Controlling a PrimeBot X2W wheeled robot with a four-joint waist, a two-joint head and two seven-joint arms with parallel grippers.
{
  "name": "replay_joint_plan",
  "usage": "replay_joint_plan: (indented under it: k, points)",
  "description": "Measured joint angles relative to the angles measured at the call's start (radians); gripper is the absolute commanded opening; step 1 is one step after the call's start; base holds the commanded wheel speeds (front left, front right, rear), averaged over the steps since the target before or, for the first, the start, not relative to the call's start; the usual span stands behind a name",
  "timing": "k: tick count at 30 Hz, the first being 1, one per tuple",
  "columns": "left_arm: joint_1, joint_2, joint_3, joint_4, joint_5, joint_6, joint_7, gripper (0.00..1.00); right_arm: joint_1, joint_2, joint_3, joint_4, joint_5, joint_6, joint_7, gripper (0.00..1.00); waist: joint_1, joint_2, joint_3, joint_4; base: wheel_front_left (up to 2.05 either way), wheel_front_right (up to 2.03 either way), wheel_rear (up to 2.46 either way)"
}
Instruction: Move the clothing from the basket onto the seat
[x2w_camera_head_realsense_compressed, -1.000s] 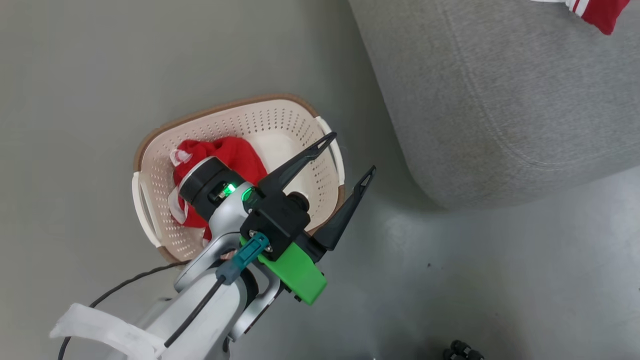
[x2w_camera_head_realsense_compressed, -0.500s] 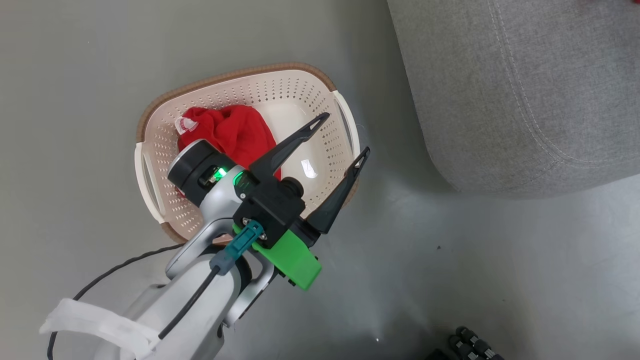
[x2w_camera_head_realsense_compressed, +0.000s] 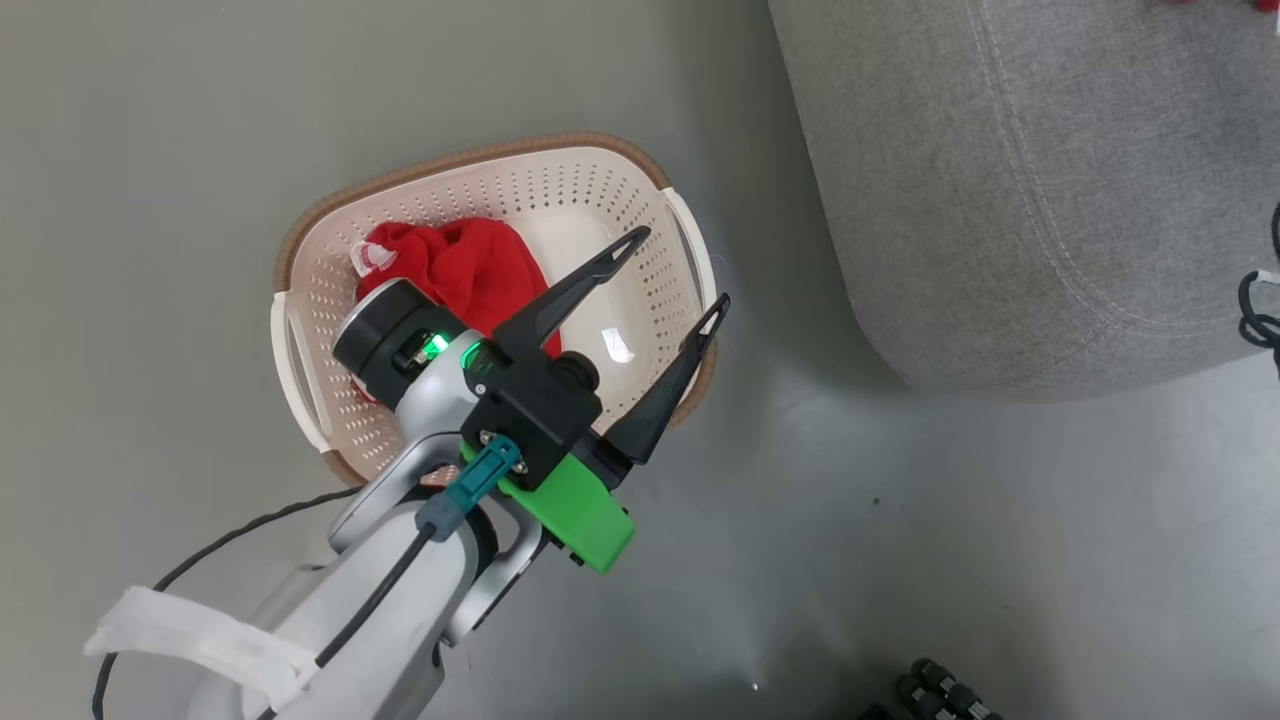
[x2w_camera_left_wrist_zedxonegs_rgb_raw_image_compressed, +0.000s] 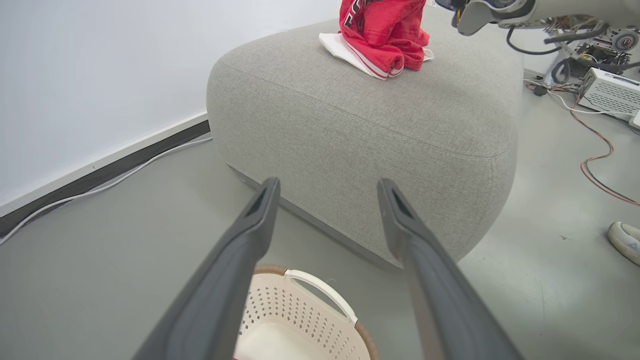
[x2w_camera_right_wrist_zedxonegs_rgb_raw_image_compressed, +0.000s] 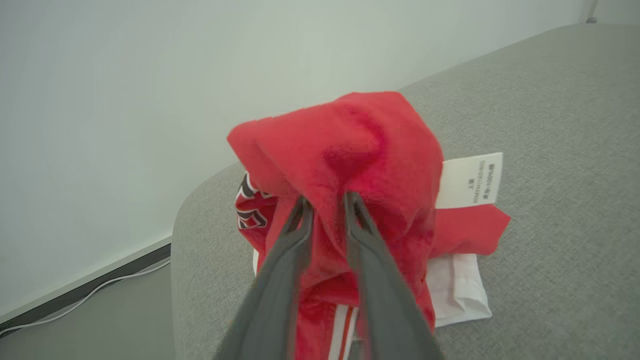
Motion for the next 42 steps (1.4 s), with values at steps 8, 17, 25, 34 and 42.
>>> replay_joint_plan:
  k: [8,17,25,34,42]
  points:
    - [-0.001,-0.007,0.002,0.03,-0.01,-0.004,-0.026,1.0,0.015,0.006,0.026,0.016,-0.024,0.027,-0.003,1.0,0.0,0.0,-0.037,0.002,0.0,0.0,0.0]
    - [0.012,-0.027,0.052,0.093,-0.05,0.023,-0.085,1.0,0.105,0.026,0.036,-0.013,-0.061,0.06,-0.008,1.0,0.0,0.0,-0.115,0.007,0.0,0.0,0.0]
    - [0.072,-0.034,0.098,0.144,-0.074,0.061,-0.124,1.0,0.199,0.057,0.044,-0.071,-0.095,0.089,-0.008,1.0,-0.0001,0.0,-0.196,0.019,0.0,0.0,0.0]
    - [0.132,-0.03,0.171,0.188,-0.119,0.119,-0.154,1.0,0.304,0.1,0.099,-0.146,-0.151,0.108,-0.008,1.0,-0.0001,0.0,-0.291,0.042,0.0,0.0,0.0]
    - [0.191,-0.025,0.242,0.216,-0.147,0.16,-0.17,1.0,0.408,0.131,0.139,-0.21,-0.183,0.115,-0.008,1.0,-0.0001,0.0,-0.371,0.063,0.0,0.0,0.0]
